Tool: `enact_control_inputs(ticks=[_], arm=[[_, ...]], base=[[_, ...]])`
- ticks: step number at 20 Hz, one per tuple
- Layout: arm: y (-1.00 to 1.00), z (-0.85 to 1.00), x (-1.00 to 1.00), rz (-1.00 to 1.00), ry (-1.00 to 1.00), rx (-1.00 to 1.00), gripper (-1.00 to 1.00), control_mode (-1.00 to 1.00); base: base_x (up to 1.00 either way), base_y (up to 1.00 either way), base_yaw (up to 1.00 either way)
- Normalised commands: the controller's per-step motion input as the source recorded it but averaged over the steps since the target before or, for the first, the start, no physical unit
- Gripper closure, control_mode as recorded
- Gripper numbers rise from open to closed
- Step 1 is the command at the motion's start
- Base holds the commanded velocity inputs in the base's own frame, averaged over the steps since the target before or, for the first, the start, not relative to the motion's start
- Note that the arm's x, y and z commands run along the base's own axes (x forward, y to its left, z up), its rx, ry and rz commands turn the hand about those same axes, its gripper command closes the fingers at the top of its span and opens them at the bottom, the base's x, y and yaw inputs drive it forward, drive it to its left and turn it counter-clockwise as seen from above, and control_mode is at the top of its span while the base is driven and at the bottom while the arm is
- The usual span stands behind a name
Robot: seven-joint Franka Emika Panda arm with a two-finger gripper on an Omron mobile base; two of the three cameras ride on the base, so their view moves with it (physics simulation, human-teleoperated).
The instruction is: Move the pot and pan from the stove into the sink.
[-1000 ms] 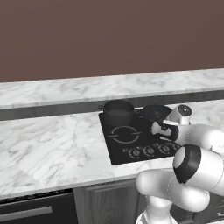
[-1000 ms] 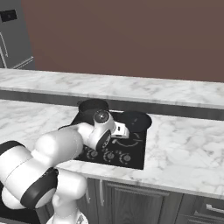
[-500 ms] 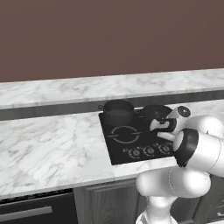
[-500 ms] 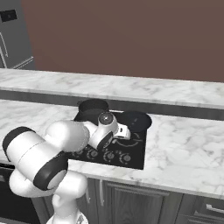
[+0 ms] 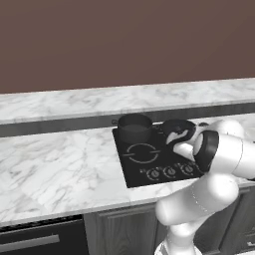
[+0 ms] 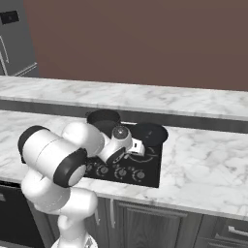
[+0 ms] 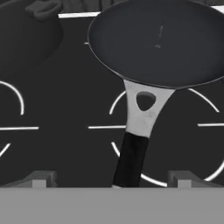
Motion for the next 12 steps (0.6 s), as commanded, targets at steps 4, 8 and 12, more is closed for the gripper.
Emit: enact_control_inputs(ticks=[4,8,12], arm=[[-0.12,-0.38,0.16,0.0,0.0,0.02,-1.0,-1.0],[-0.15,-0.38,0.13,0.0,0.0,0.02,-1.0,-1.0],[-0.06,-0.22,0.11,0.0,0.0,0.01,-1.0,-1.0]], base=[[0.0,0.0,0.0],[0.0,0.0,0.0],[0.0,0.0,0.0]])
